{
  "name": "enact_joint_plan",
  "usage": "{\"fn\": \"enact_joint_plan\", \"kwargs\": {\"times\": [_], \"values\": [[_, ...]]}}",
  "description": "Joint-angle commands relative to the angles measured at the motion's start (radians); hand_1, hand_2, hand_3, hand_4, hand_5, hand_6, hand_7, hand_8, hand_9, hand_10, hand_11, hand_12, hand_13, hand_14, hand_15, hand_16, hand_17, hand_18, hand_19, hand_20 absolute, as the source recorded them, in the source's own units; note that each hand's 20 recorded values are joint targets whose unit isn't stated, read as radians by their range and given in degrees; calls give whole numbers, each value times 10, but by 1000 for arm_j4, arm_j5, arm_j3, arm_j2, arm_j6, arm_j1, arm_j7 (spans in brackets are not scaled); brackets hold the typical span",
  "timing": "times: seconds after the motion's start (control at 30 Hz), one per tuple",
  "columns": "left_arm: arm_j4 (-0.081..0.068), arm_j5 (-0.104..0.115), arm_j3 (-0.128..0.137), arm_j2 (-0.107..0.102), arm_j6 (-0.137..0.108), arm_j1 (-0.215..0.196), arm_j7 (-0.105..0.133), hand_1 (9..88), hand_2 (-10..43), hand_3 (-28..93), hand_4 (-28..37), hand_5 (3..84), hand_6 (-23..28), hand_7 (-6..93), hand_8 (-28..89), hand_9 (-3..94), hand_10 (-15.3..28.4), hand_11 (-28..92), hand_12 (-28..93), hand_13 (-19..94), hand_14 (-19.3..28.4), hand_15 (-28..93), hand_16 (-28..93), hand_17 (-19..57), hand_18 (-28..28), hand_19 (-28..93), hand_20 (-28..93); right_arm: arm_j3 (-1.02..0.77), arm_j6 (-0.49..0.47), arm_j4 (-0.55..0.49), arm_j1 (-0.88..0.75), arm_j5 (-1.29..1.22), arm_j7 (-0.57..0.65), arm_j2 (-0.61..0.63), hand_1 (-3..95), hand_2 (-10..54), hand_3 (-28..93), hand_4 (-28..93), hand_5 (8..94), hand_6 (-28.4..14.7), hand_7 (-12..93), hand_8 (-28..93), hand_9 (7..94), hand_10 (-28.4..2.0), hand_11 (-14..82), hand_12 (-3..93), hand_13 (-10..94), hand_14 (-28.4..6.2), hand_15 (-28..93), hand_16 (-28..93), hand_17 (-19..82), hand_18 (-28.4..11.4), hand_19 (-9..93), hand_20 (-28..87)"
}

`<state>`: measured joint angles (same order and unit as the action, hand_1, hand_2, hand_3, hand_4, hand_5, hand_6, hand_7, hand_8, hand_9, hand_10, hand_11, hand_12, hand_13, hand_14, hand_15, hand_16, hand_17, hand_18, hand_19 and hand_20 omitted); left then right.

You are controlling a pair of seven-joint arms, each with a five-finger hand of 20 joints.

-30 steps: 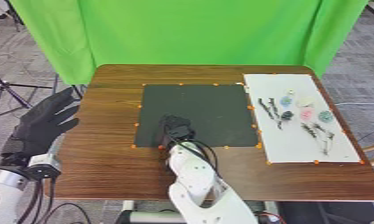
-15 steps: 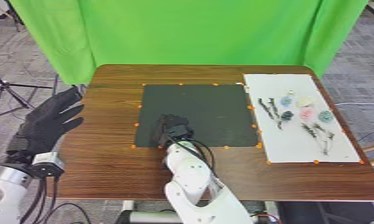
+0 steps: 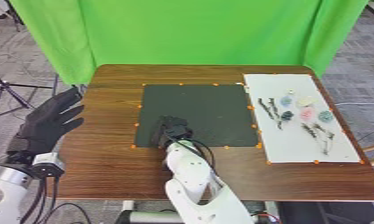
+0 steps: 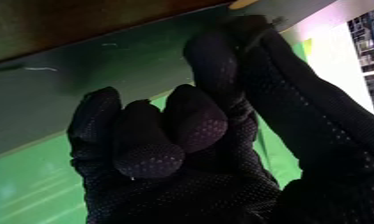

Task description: Arrange flowers

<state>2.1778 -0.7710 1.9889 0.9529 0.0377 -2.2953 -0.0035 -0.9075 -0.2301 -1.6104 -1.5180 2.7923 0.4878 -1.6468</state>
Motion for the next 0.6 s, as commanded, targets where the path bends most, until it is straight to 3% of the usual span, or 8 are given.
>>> {"fn": "enact_joint_plan", "kwargs": {"times": [0.03,0.1,0.17,0.2,0.43,0.53,0.6], "values": [[0,-1,4,3,6,-14,-3,201,-29,700,-283,209,8,207,-102,169,87,110,203,138,107,139,84,-109,182,363,96,-8,-29,26,-28,-2,1,-3,285,-95,829,-243,697,7,575,195,741,-112,688,566,696,-115,896,400,278,-234,835,475],[2,-2,5,5,5,-17,-4,202,-29,700,-283,209,9,208,-102,169,87,110,203,138,107,139,84,-109,182,363,96,-9,-27,27,-28,8,5,-2,263,-95,831,-244,698,4,570,164,742,-112,687,566,695,-115,895,399,277,-234,835,476],[4,-2,6,7,1,-21,-2,202,-28,700,-283,210,9,207,-102,169,86,110,203,138,107,139,84,-109,182,363,96,-13,-32,25,-25,1,7,-3,238,-95,833,-244,700,0,615,-56,741,-114,685,566,694,-117,896,396,276,-234,834,478],[3,-2,8,8,3,-21,-3,201,-28,700,-283,210,9,208,-102,169,86,110,203,138,108,139,85,-109,183,364,96,-15,-33,25,-25,5,8,-3,229,-95,826,-243,702,-1,624,-109,741,-114,684,565,693,-117,896,395,276,-234,834,477],[11,-6,20,20,-3,-41,9,201,-28,701,-283,210,9,208,-103,169,86,109,203,138,108,140,85,-109,182,364,96,-22,-40,10,-23,-2,14,8,181,-95,783,-267,694,-8,611,-133,728,-120,678,566,680,-122,892,397,265,-237,830,478],[16,-4,29,26,-22,-67,33,201,-28,700,-283,209,9,208,-103,169,86,109,203,138,108,140,85,-109,183,364,96,-23,-42,-4,-21,-11,15,20,169,-95,774,-271,681,-15,601,-136,712,-124,674,569,671,-125,891,397,256,-237,827,479],[21,-5,37,41,-34,-84,42,202,-28,700,-283,209,9,207,-103,169,87,109,203,138,108,140,85,-109,183,364,96,-29,-69,-24,-19,-16,14,27,157,-95,772,-274,664,-23,581,-141,695,-128,668,565,657,-126,884,395,248,-236,820,479]]}}
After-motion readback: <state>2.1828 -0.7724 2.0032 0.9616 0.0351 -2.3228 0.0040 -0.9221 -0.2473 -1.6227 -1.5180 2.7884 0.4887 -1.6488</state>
